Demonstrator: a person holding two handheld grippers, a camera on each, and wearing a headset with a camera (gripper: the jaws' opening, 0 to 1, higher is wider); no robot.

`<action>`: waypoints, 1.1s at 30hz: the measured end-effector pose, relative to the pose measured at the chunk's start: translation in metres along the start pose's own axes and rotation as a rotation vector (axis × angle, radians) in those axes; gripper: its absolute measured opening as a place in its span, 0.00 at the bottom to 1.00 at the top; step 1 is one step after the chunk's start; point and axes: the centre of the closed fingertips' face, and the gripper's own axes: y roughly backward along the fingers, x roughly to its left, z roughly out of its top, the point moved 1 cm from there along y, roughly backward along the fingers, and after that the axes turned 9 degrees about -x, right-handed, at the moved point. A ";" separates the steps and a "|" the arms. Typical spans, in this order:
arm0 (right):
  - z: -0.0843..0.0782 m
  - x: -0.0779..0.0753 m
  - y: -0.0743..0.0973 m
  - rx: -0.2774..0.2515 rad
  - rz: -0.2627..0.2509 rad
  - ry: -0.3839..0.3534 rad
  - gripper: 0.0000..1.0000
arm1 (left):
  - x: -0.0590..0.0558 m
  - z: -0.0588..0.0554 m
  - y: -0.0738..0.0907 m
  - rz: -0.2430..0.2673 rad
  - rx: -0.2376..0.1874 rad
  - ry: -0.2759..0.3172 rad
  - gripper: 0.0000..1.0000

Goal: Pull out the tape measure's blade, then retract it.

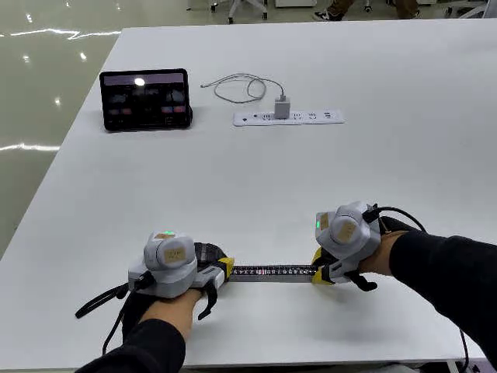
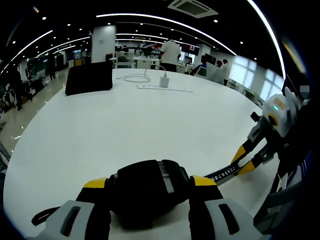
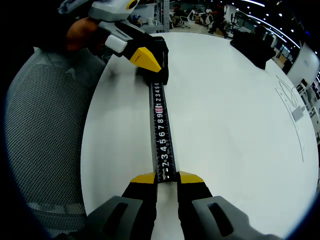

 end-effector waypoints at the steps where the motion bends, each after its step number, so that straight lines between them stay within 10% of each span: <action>1: 0.000 0.000 0.000 -0.001 -0.001 0.000 0.10 | 0.000 0.000 0.000 0.000 0.000 0.000 0.59; 33: 0.014 0.002 -0.010 -0.039 -0.003 0.004 0.11 | 0.000 0.000 0.000 -0.001 -0.003 0.000 0.59</action>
